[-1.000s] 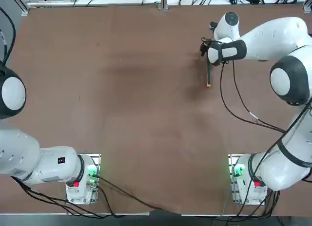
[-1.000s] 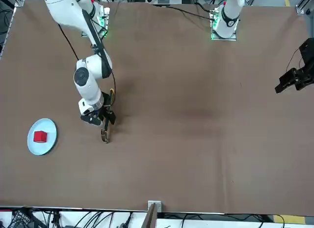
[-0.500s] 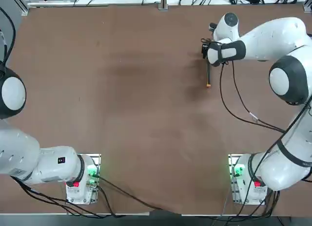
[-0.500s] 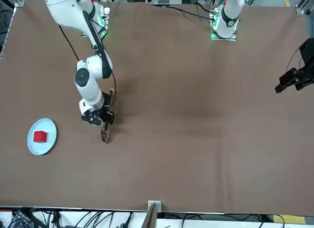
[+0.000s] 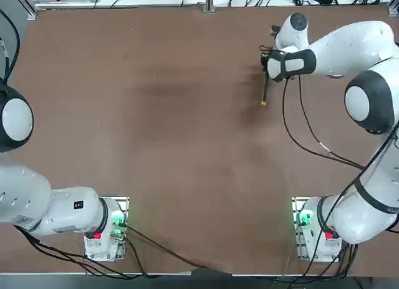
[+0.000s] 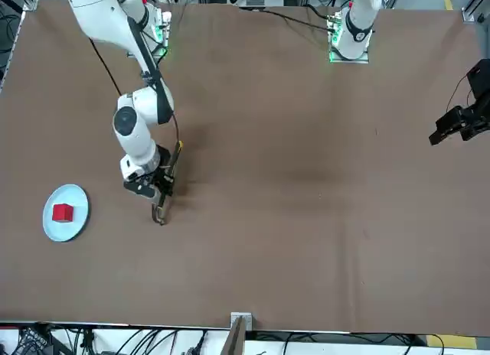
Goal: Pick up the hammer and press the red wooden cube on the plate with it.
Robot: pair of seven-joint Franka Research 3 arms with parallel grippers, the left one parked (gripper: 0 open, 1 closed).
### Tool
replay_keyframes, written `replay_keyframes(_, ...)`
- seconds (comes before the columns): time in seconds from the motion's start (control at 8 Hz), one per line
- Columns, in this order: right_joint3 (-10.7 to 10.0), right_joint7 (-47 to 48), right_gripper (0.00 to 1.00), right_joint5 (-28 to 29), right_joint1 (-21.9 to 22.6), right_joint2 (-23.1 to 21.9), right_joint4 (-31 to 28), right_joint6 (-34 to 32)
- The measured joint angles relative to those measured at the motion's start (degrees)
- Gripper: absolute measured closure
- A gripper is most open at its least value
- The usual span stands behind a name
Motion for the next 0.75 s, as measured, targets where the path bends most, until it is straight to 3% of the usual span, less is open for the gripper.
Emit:
replay_keyframes(0.25, -6.14, -4.68, 0.78, -0.04, -0.15, -3.68, 1.23, -5.67)
replay_keyframes(0.62, -18.39, -18.21, 0.78, -0.01, -1.59, -7.53, 6.21, -17.83)
replay_keyframes(0.75, -19.97, -22.49, 0.78, 0.04, -4.22, -7.48, 7.95, -19.84)
